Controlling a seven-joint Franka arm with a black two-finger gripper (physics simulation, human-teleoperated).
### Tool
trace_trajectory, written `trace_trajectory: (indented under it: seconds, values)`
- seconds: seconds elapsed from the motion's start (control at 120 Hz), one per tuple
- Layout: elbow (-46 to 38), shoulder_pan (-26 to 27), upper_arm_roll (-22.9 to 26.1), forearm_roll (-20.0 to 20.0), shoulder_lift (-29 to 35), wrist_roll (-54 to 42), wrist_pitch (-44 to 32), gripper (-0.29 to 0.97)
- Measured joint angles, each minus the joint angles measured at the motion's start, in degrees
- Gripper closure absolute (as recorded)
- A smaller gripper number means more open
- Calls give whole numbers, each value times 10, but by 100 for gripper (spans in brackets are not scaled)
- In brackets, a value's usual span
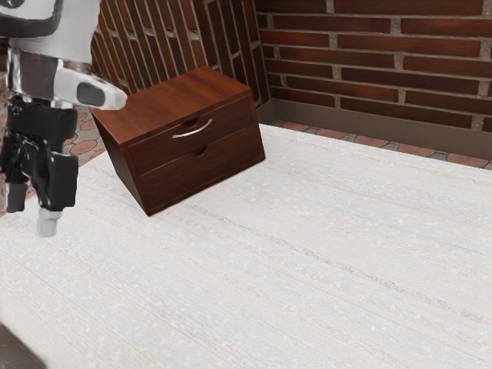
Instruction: Pull the drawer handle with one arm to open the drawer
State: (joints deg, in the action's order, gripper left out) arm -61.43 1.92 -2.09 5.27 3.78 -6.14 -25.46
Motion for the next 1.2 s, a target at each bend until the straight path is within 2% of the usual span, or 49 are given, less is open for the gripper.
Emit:
trace_trajectory:
  seconds: [0.05,0.125,0.2,0.283,0.317,0.367,0.425,0.517,0.592,0.667,0.733,0.783,0.85,0.95,1.2]
  values:
    - [-145,-13,-5,23,9,-42,-143,0]
    - [-216,-35,-7,47,13,-98,-302,0]
    - [-233,-43,-8,61,7,-148,-414,0]
    - [-224,-44,-7,78,-32,-177,-502,0]
    - [-212,-43,-6,99,-55,-180,-528,0]
    - [-153,-35,-6,143,-129,-181,-561,0]
    - [-114,-9,-6,185,-186,-184,-590,0]
    - [-97,22,16,254,-219,-192,-622,0]
    - [-71,-11,59,282,-251,-201,-638,0]
    - [-56,-28,74,297,-267,-209,-649,0]
    - [-5,-30,79,300,-305,-214,-655,9]
    - [59,-40,79,279,-345,-216,-658,15]
    - [105,-49,80,260,-370,-220,-664,21]
    - [141,-55,80,247,-397,-217,-673,32]
    - [210,-95,78,252,-455,-204,-694,44]
